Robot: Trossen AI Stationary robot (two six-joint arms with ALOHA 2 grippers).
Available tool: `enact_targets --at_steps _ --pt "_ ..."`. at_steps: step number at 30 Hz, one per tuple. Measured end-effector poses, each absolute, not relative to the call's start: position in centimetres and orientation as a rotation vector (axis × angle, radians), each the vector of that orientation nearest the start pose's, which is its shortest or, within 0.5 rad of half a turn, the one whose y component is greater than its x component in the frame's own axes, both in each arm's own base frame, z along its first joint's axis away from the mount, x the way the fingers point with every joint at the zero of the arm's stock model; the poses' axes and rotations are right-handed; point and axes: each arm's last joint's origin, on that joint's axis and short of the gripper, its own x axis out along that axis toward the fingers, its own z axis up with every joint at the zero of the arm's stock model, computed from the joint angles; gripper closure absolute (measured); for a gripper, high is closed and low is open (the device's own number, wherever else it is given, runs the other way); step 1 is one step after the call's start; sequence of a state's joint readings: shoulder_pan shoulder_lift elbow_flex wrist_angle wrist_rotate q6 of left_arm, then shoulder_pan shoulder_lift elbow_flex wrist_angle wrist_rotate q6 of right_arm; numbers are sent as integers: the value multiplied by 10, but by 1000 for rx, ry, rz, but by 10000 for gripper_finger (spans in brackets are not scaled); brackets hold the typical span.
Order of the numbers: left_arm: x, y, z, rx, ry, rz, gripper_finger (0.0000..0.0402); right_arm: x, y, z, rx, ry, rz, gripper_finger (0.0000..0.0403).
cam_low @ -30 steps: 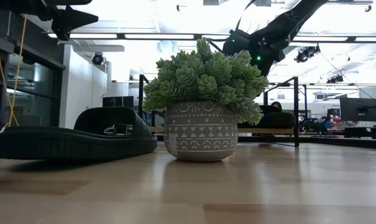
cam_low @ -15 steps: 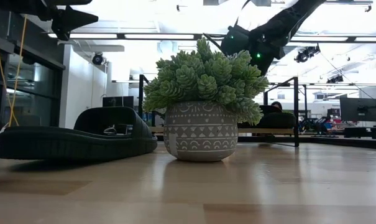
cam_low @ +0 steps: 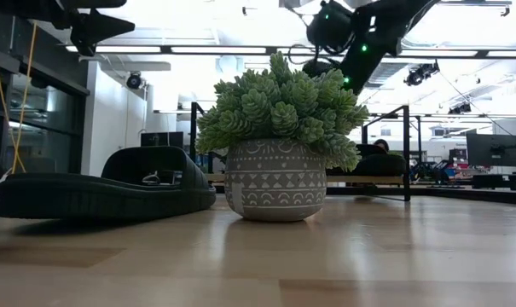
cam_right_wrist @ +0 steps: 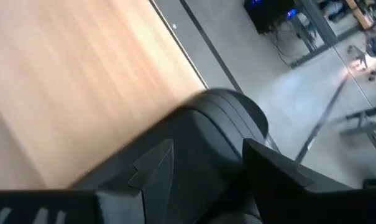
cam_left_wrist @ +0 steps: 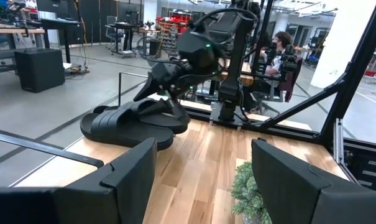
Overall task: Pick and place slides into the shelf
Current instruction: Put the top black slide on the shelf
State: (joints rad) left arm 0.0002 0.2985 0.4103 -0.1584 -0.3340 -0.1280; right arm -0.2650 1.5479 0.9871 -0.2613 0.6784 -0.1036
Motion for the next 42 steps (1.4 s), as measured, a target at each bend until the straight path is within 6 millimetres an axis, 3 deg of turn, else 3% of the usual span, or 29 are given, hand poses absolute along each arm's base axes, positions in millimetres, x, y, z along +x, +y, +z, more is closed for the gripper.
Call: enact_targets --at_steps 9,18,28,35,42 --pt "100 8 264 -158 22 279 156 306 -72 224 -309 858 -761 219" --pt "105 2 262 -168 64 92 156 305 -44 237 -385 798 -794 219" --pt "133 0 254 -164 144 3 156 298 -16 257 -364 678 -790 219" --pt "152 -5 250 -173 198 -97 156 297 0 260 -319 629 -758 219" --pt "165 -32 260 -131 236 -178 156 297 11 261 -313 610 -729 219"
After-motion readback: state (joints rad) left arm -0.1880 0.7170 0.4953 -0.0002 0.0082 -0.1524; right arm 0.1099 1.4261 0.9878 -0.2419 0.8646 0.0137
